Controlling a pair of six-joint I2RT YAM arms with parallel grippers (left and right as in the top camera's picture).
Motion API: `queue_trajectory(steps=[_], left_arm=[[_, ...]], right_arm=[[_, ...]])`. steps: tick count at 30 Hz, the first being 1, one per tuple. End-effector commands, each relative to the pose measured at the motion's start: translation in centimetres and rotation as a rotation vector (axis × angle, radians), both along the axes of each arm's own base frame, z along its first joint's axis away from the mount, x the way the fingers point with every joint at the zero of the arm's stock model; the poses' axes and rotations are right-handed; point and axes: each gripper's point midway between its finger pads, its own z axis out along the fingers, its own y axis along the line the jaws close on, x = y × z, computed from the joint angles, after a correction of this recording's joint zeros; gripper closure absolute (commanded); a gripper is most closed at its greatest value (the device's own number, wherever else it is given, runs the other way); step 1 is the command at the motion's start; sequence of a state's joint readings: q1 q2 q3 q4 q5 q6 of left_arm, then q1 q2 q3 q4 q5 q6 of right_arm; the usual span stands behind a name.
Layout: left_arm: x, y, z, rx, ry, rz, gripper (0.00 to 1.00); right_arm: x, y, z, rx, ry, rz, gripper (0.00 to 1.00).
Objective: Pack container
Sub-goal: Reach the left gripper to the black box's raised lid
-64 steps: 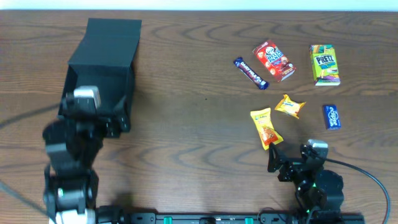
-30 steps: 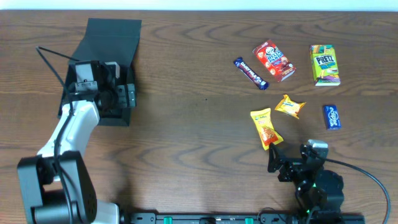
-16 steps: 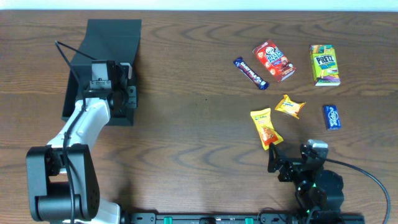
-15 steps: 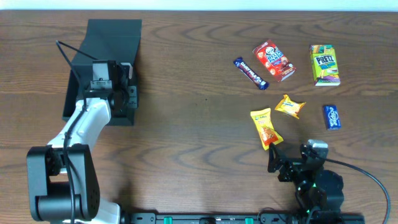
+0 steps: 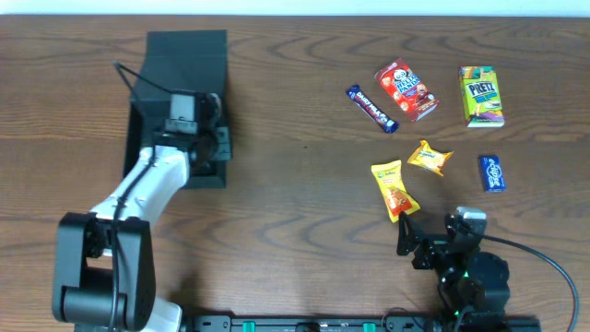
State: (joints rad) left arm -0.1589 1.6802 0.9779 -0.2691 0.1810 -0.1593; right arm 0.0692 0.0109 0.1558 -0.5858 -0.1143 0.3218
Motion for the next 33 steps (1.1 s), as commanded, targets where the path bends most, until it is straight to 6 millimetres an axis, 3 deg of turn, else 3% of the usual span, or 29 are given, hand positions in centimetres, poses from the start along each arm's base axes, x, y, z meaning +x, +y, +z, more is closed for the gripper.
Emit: queue_trajectory(steps=[1, 7, 15, 23, 33], left_arm=[[0.3, -3.3, 1.0, -0.077, -0.011, 0.001, 0.94], [-0.5, -8.4, 1.7, -0.109, -0.041, -0.087, 0.94], [-2.0, -13.8, 2.5, -0.215, -0.034, -0.066, 0.94], [-3.3, -17.7, 3.3, -0.279, -0.044, -0.032, 0.94], [-4.2, -20.8, 4.3, -0.335, -0.086, 0.033, 0.94]], right_arm=[[0.0, -0.2, -0.1, -0.009, -0.002, -0.009, 0.01], [0.0, -0.2, -0.1, -0.009, -0.002, -0.009, 0.01], [0.0, -0.2, -0.1, -0.009, -0.002, -0.009, 0.01], [0.0, -0.2, -0.1, -0.009, -0.002, -0.009, 0.01], [0.0, -0.2, -0.1, -0.009, -0.002, -0.009, 0.01]])
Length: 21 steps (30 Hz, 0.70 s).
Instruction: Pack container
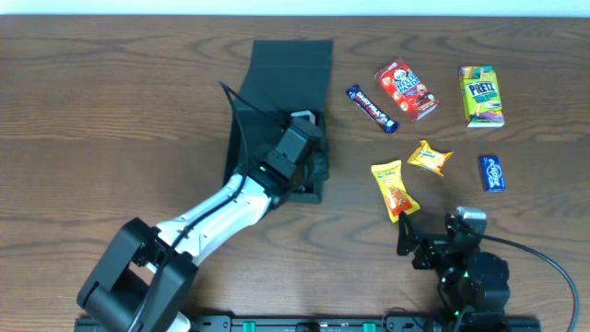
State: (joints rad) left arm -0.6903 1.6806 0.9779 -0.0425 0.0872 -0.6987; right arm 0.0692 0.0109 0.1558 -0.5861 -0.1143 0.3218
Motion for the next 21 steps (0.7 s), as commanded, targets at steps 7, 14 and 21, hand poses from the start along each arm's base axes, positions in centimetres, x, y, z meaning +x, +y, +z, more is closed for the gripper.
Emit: queue_trajectory(steps=[7, 14, 21], left_arm=[[1.6, -1.3, 2.1, -0.080, -0.058, 0.088, 0.11], [1.1, -2.1, 4.0, -0.098, -0.101, -0.006, 0.05], [1.3, 1.4, 14.2, 0.040, -0.471, -0.091, 0.05]], right_arm=[[0.0, -0.2, -0.1, -0.009, -0.002, -0.009, 0.01], [0.0, -0.2, -0.1, -0.009, -0.002, -0.009, 0.01], [0.0, -0.2, -0.1, -0.009, -0.002, -0.009, 0.01]])
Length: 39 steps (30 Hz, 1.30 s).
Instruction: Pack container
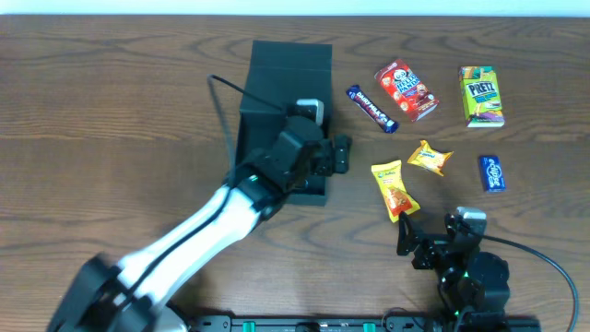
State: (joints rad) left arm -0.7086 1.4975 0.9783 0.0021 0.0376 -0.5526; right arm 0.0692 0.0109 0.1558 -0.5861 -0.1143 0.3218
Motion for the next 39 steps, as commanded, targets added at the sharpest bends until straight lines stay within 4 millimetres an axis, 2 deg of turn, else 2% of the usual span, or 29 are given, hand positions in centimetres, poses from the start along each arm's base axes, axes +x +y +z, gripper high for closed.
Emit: queue_trajectory(steps=[1, 4, 8, 10, 14, 16, 20, 22, 27, 30, 35, 39], left_arm=[[0.8, 2.4, 6.6, 0.091, -0.242, 0.007, 0.05], [0.6, 5.1, 8.6, 0.208, -0.332, 0.034, 0.05], [0.5, 9.5, 8.8, 0.389, -0.351, 0.141, 0.05], [0.5, 12.6, 7.9, 0.502, -0.312, 0.224, 0.05], [0.6, 16.2, 5.6, 0.577, -0.203, 0.272, 0.05], [0.9, 17.1, 4.5, 0.568, -0.156, 0.265, 0.05], [1.5, 17.4, 2.0, 0.514, -0.065, 0.193, 0.00], [1.7, 16.9, 0.5, 0.505, -0.027, 0.120, 0.10], [2.1, 16.8, -3.4, 0.551, 0.063, 0.061, 0.17], [2.2, 16.8, -5.8, 0.578, 0.123, 0.045, 0.26], [2.3, 16.8, -9.0, 0.608, 0.195, 0.026, 0.30], [2.4, 16.8, -10.7, 0.622, 0.229, 0.019, 0.31]], right_arm=[[0.0, -0.2, -0.1, -0.009, -0.002, -0.009, 0.01], [0.0, -0.2, -0.1, -0.009, -0.002, -0.009, 0.01], [0.0, -0.2, -0.1, -0.009, -0.002, -0.009, 0.01], [0.0, -0.2, -0.1, -0.009, -0.002, -0.009, 0.01], [0.0, -0.2, -0.1, -0.009, -0.002, -0.009, 0.01], [0.0, -0.2, -0.1, -0.009, -0.002, -0.009, 0.01], [0.0, -0.2, -0.1, -0.009, -0.002, -0.009, 0.01], [0.0, -0.2, -0.1, -0.009, -0.002, -0.009, 0.01], [0.0, -0.2, -0.1, -0.009, -0.002, -0.009, 0.01], [0.0, -0.2, -0.1, -0.009, -0.002, -0.009, 0.01], [0.0, -0.2, -0.1, -0.009, -0.002, -0.009, 0.01], [0.0, -0.2, -0.1, -0.009, -0.002, -0.009, 0.01]])
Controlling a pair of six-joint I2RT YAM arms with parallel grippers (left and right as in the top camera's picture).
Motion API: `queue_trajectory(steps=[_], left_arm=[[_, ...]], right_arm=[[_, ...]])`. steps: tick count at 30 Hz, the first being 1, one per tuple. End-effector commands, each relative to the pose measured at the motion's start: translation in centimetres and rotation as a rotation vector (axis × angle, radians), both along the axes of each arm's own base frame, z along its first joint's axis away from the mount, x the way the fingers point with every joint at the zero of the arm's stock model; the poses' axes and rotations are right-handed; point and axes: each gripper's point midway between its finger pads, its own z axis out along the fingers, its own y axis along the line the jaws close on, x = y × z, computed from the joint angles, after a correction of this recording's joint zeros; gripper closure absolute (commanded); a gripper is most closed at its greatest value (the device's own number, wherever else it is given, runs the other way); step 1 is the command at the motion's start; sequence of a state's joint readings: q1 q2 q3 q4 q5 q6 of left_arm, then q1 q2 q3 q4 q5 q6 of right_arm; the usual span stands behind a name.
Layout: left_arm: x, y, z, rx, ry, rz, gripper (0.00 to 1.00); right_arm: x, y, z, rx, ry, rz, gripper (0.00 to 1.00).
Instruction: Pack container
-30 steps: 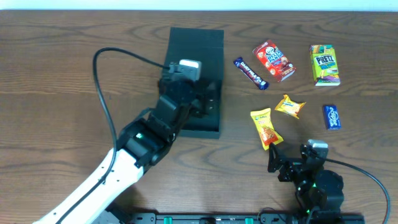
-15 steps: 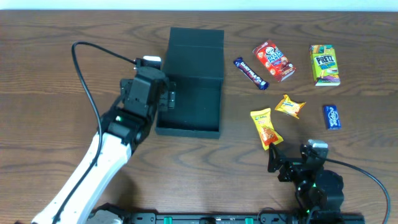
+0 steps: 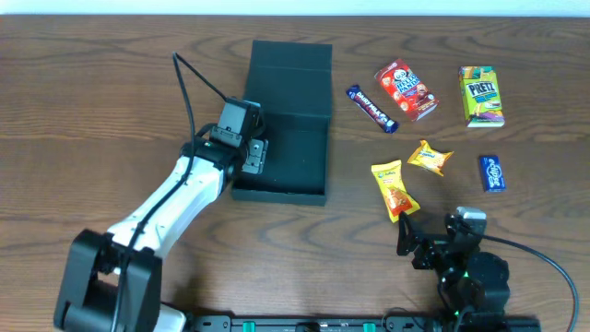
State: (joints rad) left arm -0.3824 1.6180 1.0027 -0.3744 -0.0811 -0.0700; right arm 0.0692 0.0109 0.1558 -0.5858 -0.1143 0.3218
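Note:
The black container (image 3: 293, 152) lies open at mid-table, its lid (image 3: 291, 63) folded back toward the far side. My left gripper (image 3: 253, 155) sits at the container's left wall with its fingers spread and nothing in them. Right of the box lie the snacks: a dark blue bar (image 3: 371, 108), a red pack (image 3: 406, 90), a green Pretz box (image 3: 481, 95), a small yellow packet (image 3: 430, 157), a yellow-orange packet (image 3: 395, 189) and a blue packet (image 3: 491, 172). My right gripper (image 3: 407, 238) rests near the front edge, just below the yellow-orange packet; its jaws are not clear.
The left arm's cable (image 3: 198, 83) arcs over the wood left of the box. The right arm's base (image 3: 470, 277) and its cable sit at the front right. Bare tabletop (image 3: 92, 111) stretches to the left.
My left gripper has gone from the container's right wall to its left wall. The container stays where it was. The snacks and the right arm are unchanged.
At first the container stood at the far left with my left gripper on its right wall. Then container and gripper were near mid-table, beside the snacks. Then the gripper sat over the right wall. Now it is at the left wall, off the box.

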Motion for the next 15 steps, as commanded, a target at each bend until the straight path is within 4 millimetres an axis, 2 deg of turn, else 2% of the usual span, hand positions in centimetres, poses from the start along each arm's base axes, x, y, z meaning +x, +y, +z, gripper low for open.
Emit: queue_trajectory(steps=[1, 4, 8, 11, 14, 15], left_arm=[[0.0, 0.3, -1.3, 0.010, 0.030, -0.006, 0.31], [0.0, 0.3, -2.0, -0.014, 0.054, -0.006, 0.39], [0.4, 0.4, -1.9, -0.061, 0.054, 0.010, 0.65], [0.5, 0.0, -1.8, -0.103, 0.059, 0.019, 0.74], [0.5, -0.5, -1.7, -0.132, 0.061, 0.007, 0.77], [0.5, -0.6, -1.7, -0.136, 0.060, 0.006, 0.82]], right_arm=[[0.0, -0.2, -0.1, -0.009, -0.002, -0.009, 0.01], [0.0, -0.2, -0.1, -0.009, -0.002, -0.009, 0.01], [0.0, -0.2, -0.1, -0.009, -0.002, -0.009, 0.01], [0.0, -0.2, -0.1, -0.009, -0.002, -0.009, 0.01], [0.0, -0.2, -0.1, -0.009, -0.002, -0.009, 0.01], [0.0, -0.2, -0.1, -0.009, -0.002, -0.009, 0.01]])
